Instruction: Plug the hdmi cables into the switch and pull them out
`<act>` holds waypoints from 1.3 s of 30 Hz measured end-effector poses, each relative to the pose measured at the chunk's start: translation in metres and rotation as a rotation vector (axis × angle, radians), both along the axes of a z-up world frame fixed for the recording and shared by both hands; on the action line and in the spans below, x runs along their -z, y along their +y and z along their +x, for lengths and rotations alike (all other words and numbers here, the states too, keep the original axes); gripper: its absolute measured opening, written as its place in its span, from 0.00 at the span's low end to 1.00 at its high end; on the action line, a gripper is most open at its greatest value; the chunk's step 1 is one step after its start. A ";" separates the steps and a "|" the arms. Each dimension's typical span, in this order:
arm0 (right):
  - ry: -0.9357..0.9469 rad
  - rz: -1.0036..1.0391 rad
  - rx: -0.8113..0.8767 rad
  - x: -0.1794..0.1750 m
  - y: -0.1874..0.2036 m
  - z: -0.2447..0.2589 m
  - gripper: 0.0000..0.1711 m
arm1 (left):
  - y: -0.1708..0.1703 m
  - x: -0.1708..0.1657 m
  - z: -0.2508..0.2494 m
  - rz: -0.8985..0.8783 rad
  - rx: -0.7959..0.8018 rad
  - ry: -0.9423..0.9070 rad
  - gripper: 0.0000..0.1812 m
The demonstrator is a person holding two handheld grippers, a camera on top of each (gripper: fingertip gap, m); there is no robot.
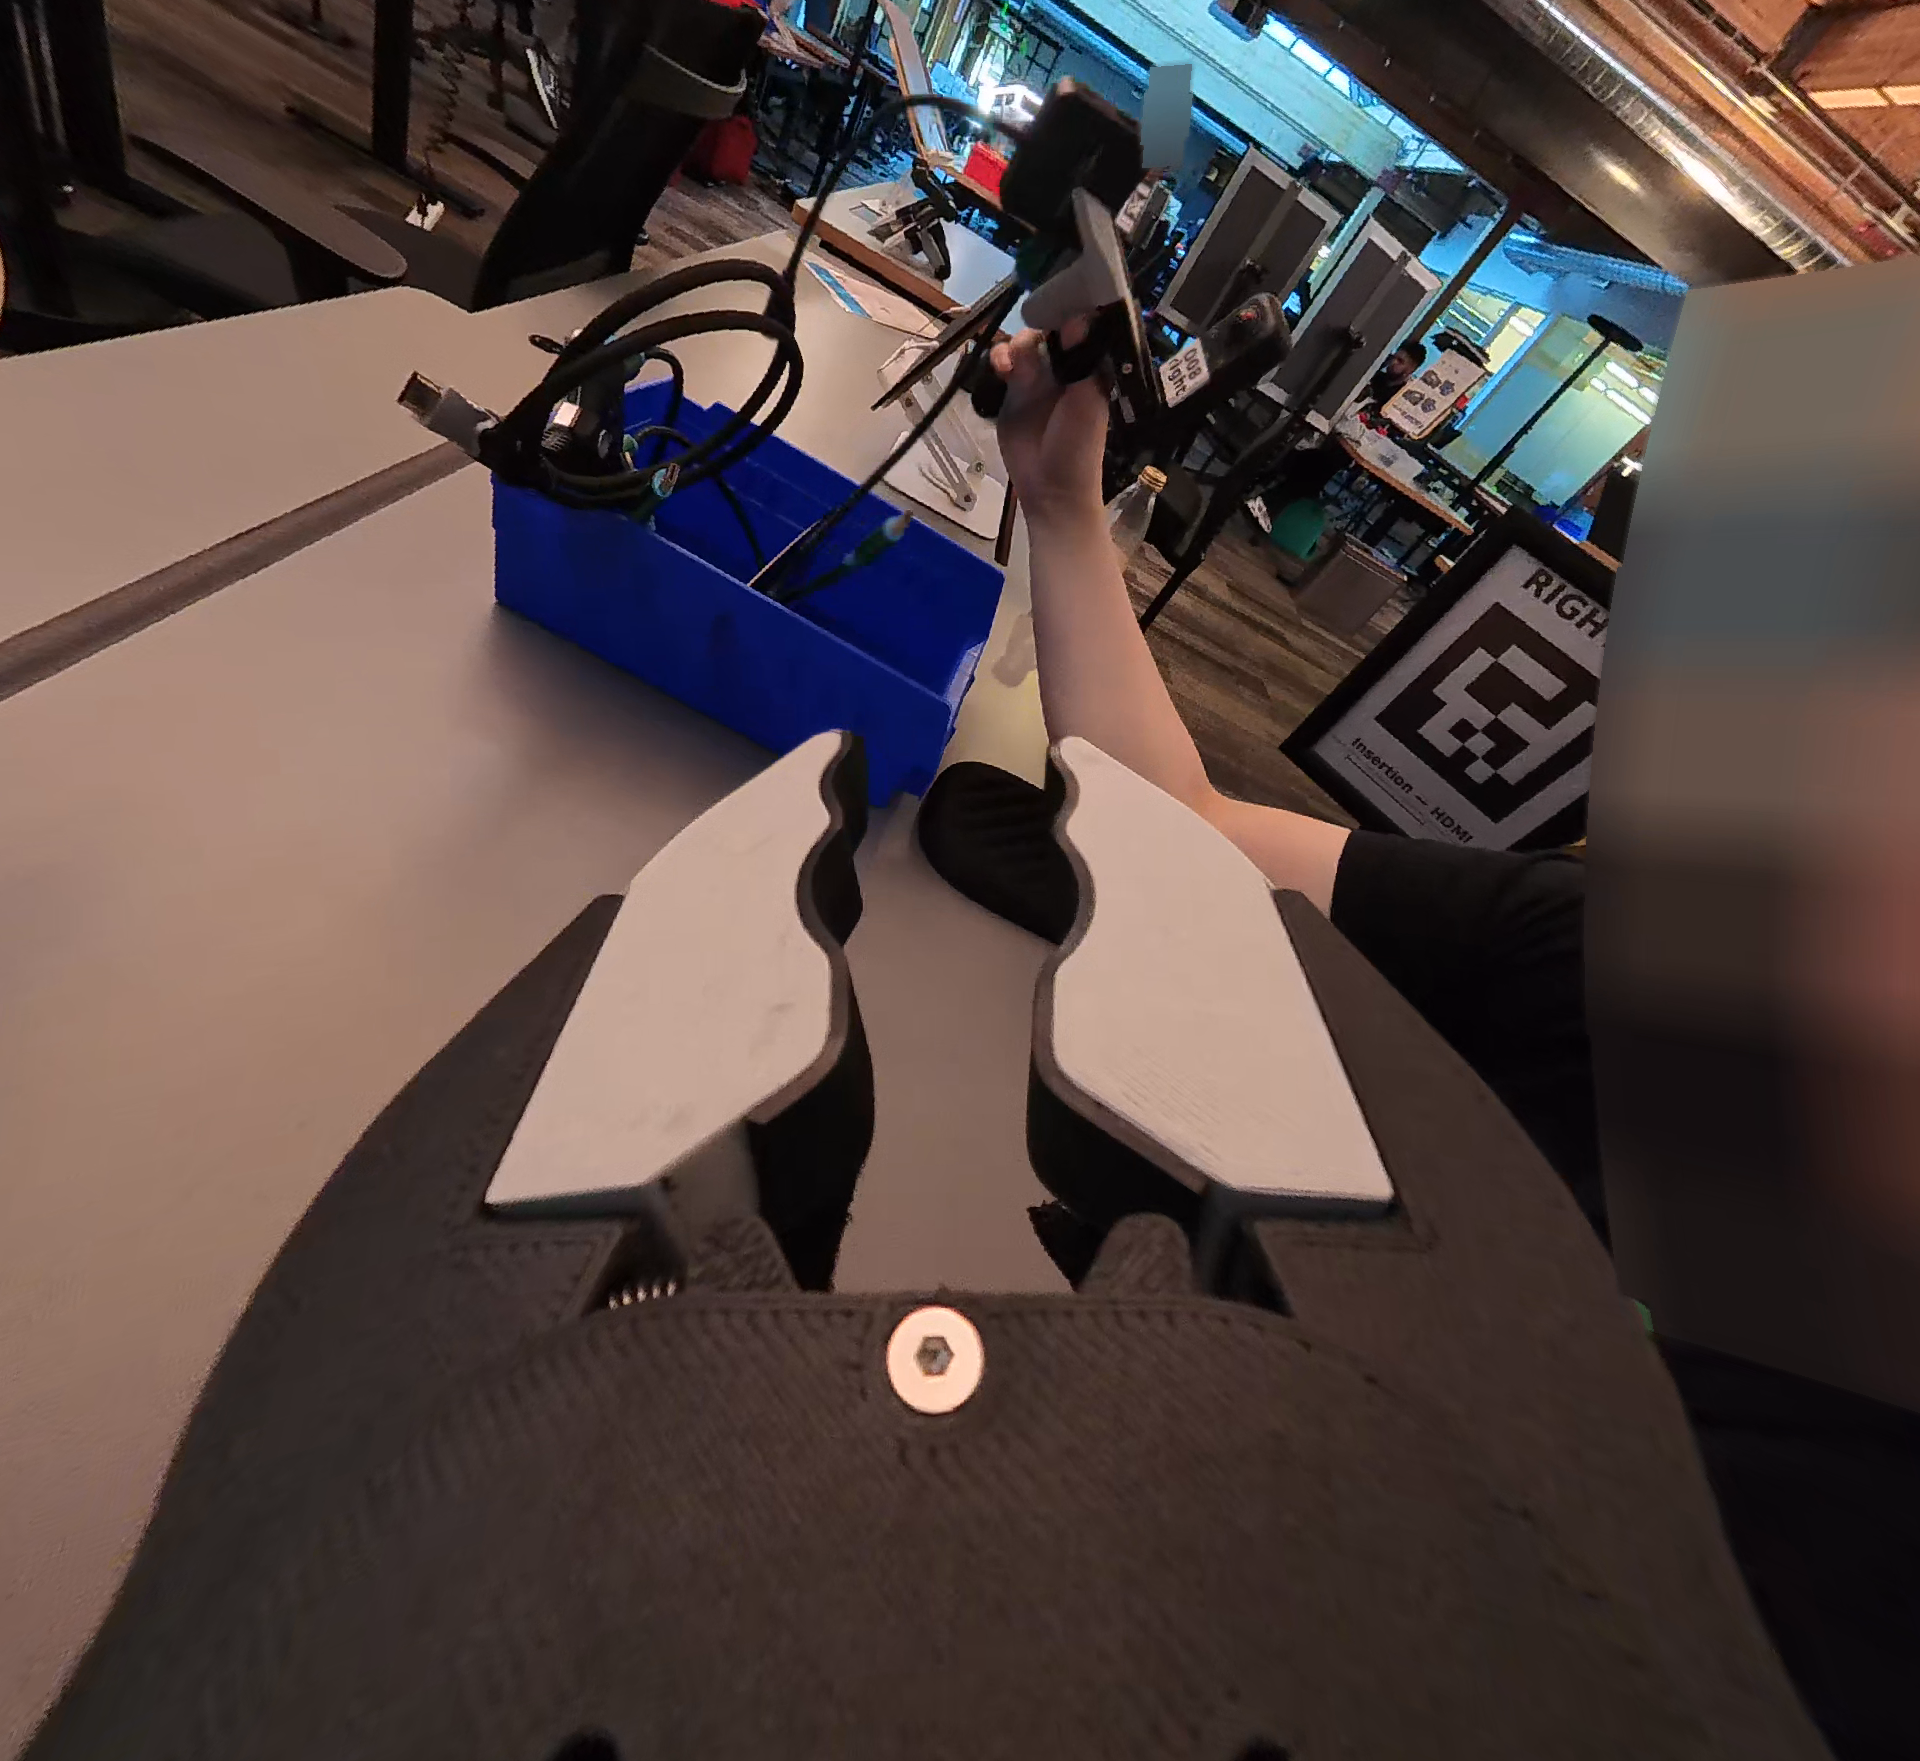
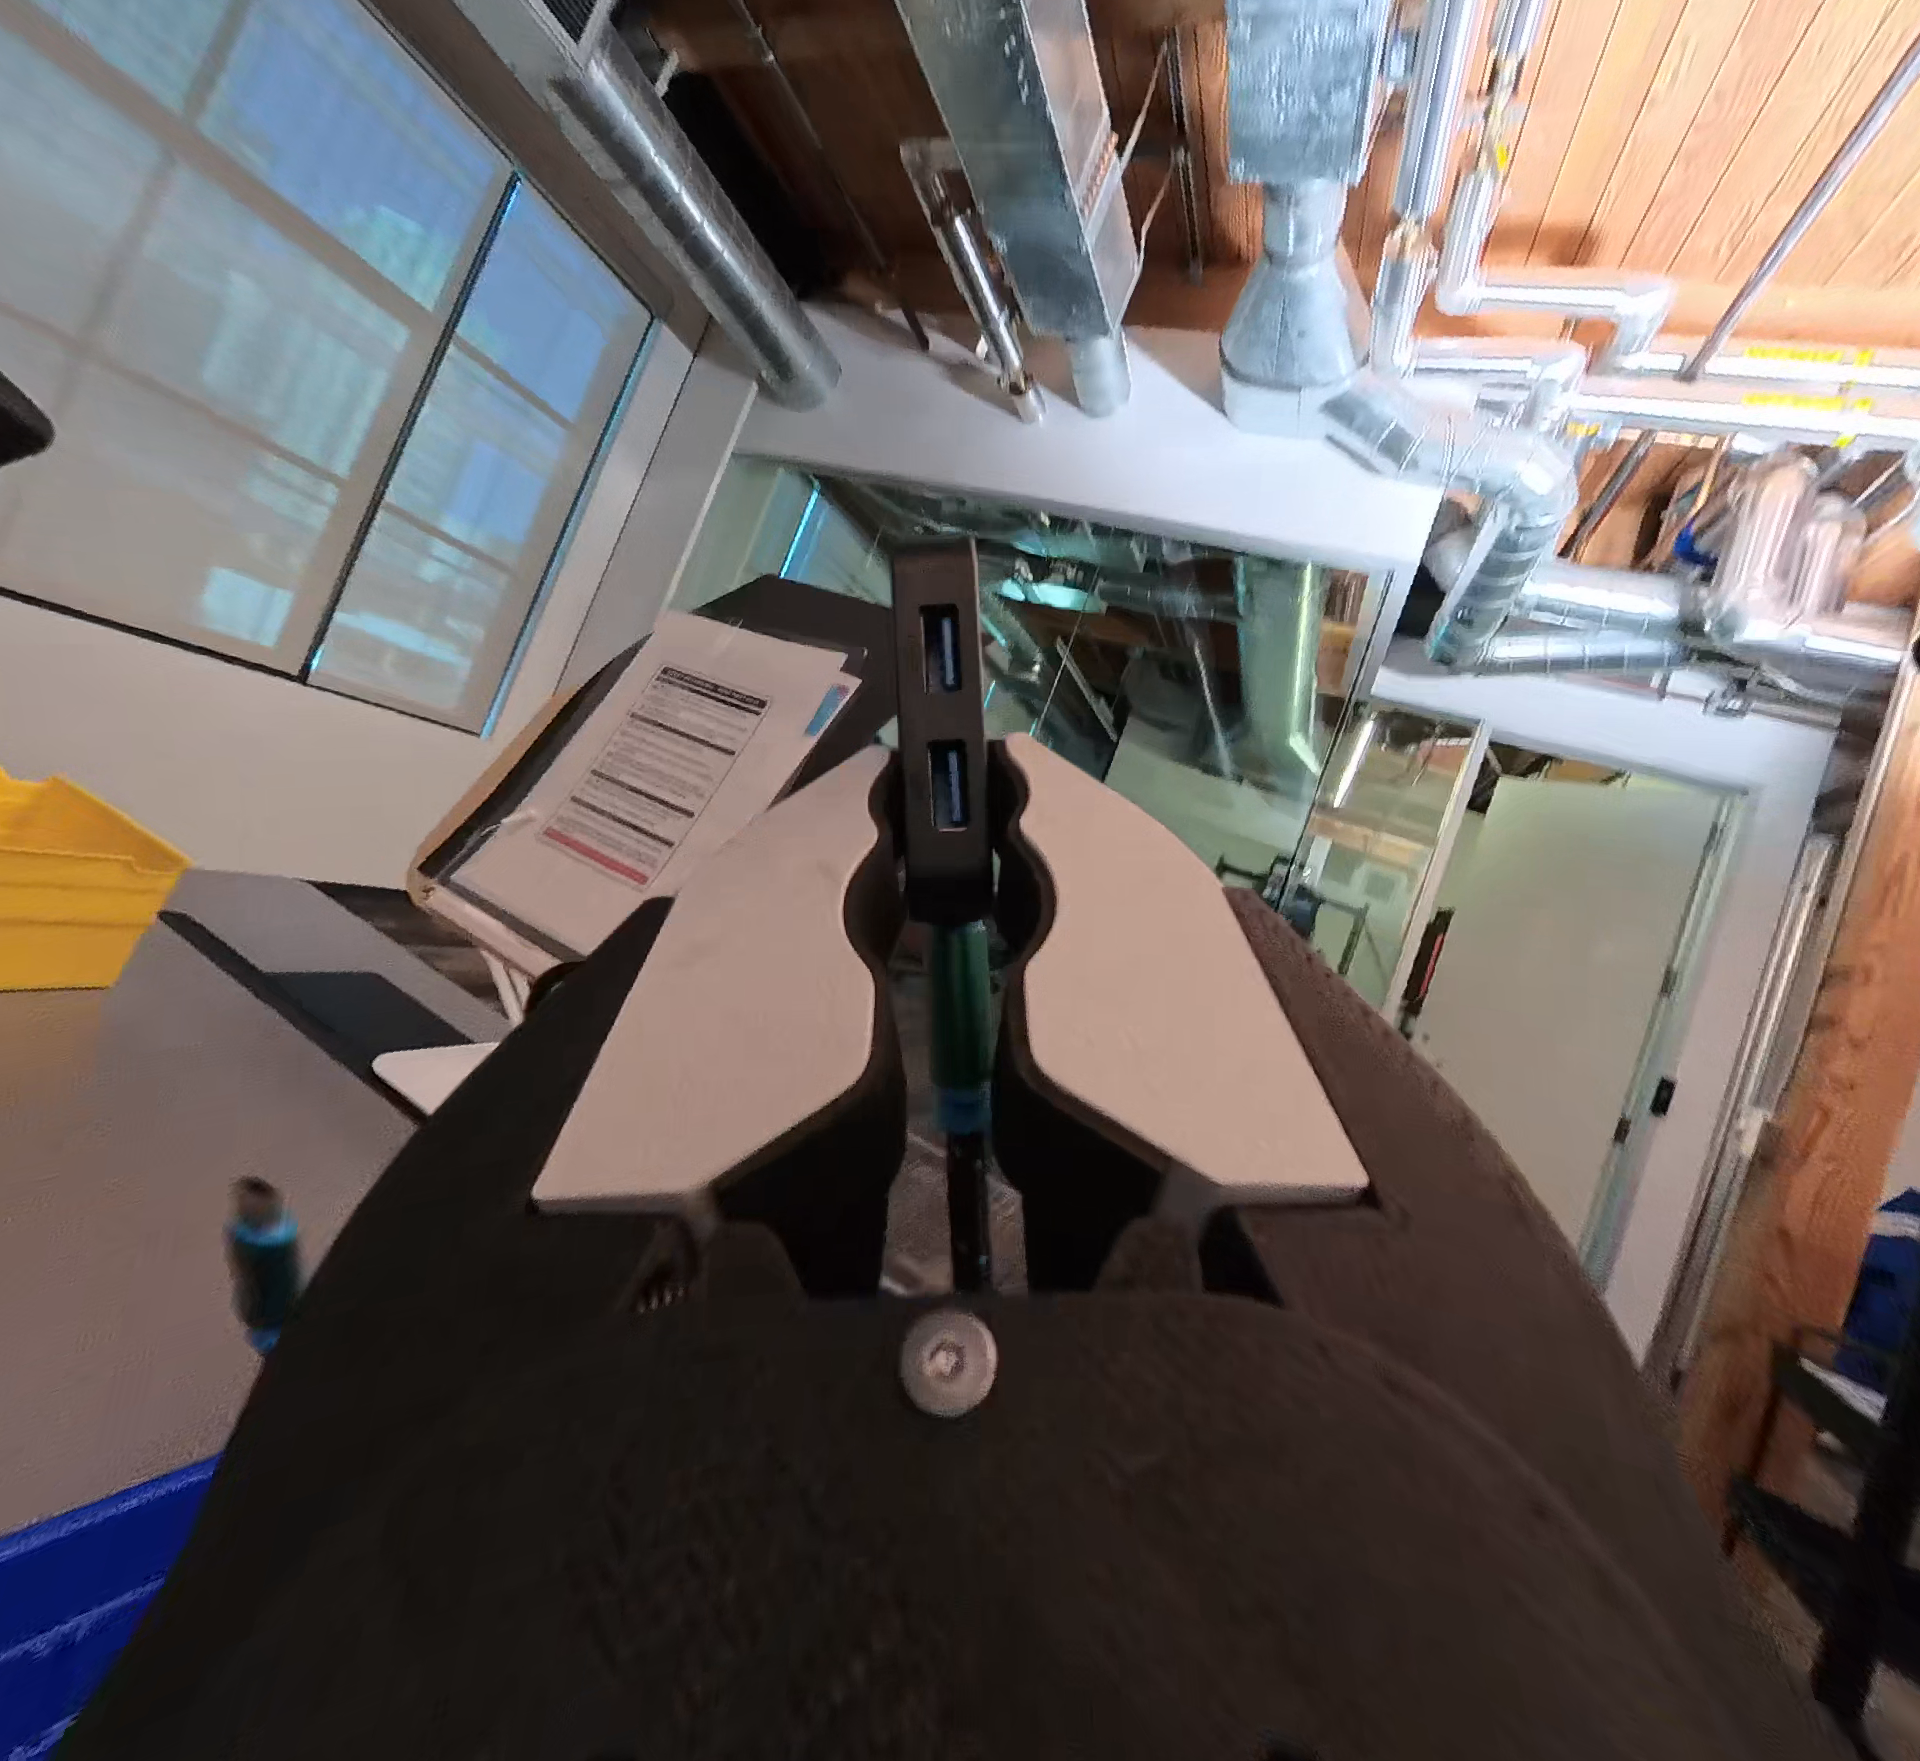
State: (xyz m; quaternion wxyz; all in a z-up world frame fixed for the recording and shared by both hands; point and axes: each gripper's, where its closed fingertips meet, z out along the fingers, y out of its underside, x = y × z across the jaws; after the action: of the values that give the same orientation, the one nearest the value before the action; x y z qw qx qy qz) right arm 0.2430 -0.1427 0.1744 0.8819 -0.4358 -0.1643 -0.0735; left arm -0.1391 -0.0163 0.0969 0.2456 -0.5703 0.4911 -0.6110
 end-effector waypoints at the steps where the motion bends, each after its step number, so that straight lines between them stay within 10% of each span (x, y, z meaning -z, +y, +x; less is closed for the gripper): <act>1: -0.008 0.014 0.007 -0.001 0.000 0.000 0.09 | -0.001 0.000 0.000 -0.001 0.004 0.000 0.17; 10: -0.083 0.064 0.063 0.000 0.015 -0.003 0.09 | -0.006 0.006 0.005 0.007 0.027 0.024 0.17; 19: 0.111 -0.471 -0.126 0.092 0.070 0.025 0.10 | -0.009 0.015 0.008 -0.001 0.050 0.067 0.17; 29: 0.187 -0.819 0.023 0.145 0.121 0.028 0.20 | -0.014 0.026 0.012 -0.012 0.081 0.119 0.19; 39: 0.296 -0.892 0.233 0.108 0.053 0.042 0.34 | 0.041 0.019 -0.028 0.058 -0.233 0.192 0.23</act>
State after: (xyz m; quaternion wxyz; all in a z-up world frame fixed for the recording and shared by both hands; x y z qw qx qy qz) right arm 0.2854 -0.0901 0.0666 0.6089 -0.7926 -0.0025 -0.0315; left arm -0.1674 0.0244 0.0778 0.2831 -0.6718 0.4603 -0.5066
